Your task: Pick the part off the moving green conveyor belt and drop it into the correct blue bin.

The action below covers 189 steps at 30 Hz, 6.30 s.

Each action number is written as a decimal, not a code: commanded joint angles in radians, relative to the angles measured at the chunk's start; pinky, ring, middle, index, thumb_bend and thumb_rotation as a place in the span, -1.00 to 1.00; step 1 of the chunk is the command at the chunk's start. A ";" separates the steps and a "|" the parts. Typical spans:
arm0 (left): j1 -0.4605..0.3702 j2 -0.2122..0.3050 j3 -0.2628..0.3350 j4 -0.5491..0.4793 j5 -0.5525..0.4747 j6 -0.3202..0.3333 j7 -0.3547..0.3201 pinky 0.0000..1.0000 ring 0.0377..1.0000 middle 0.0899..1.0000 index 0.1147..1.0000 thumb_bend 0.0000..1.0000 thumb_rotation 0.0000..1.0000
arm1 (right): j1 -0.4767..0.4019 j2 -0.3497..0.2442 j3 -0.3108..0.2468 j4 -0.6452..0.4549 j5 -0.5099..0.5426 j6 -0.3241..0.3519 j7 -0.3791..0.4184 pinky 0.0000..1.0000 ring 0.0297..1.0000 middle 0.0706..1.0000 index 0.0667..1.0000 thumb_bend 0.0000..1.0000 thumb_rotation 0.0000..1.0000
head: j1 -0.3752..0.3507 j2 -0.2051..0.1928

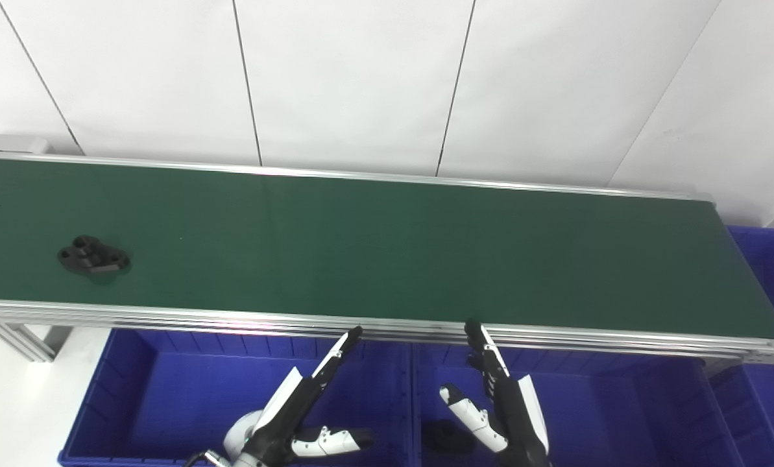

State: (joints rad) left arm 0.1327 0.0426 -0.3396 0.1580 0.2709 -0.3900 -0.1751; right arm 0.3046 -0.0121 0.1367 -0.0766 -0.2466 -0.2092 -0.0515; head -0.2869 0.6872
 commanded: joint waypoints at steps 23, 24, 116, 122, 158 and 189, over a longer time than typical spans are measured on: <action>0.001 -0.052 0.013 0.004 0.015 -0.008 0.070 1.00 1.00 1.00 1.00 0.61 0.49 | 0.009 -0.058 -0.010 -0.026 0.020 0.001 0.023 0.81 0.89 0.93 0.95 0.65 0.58 | 0.066 -0.025; 0.002 -0.053 0.014 0.006 0.005 -0.008 0.068 1.00 1.00 1.00 1.00 0.59 0.50 | 0.009 -0.059 -0.009 -0.025 0.020 -0.001 0.025 0.81 0.90 0.93 0.95 0.65 0.58 | 0.066 -0.025; -0.053 -0.053 -0.006 0.135 0.056 -0.043 0.136 0.83 0.96 1.00 1.00 0.53 0.79 | -0.065 -0.119 -0.086 -0.077 0.009 -0.200 -0.122 0.63 0.67 0.74 0.81 0.65 0.25 | 0.058 -0.217; -0.080 -0.023 0.002 0.146 0.069 -0.021 0.117 0.90 1.00 1.00 1.00 0.55 0.91 | -0.177 -0.101 -0.085 -0.196 -0.058 0.023 -0.048 0.58 0.66 0.68 0.80 0.60 0.13 | -0.069 -0.213; -0.034 0.013 -0.026 0.068 0.121 -0.006 0.108 0.95 1.00 1.00 1.00 0.52 1.00 | -0.794 -0.148 0.140 0.082 -0.383 0.513 0.231 0.33 0.51 0.61 0.69 0.69 -0.05 | -0.107 -0.140; 0.035 -0.005 -0.032 0.006 0.098 -0.046 0.131 0.98 1.00 1.00 1.00 0.42 1.00 | -0.944 -0.151 0.320 0.401 -0.435 0.554 0.355 0.46 0.68 0.74 0.70 0.77 -0.33 | -0.077 -0.086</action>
State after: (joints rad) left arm 0.1722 0.0471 -0.3676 0.1905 0.3712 -0.3939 -0.0596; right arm -0.6074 -0.1561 0.4526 0.3418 -0.6694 0.3455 0.3042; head -0.3651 0.6013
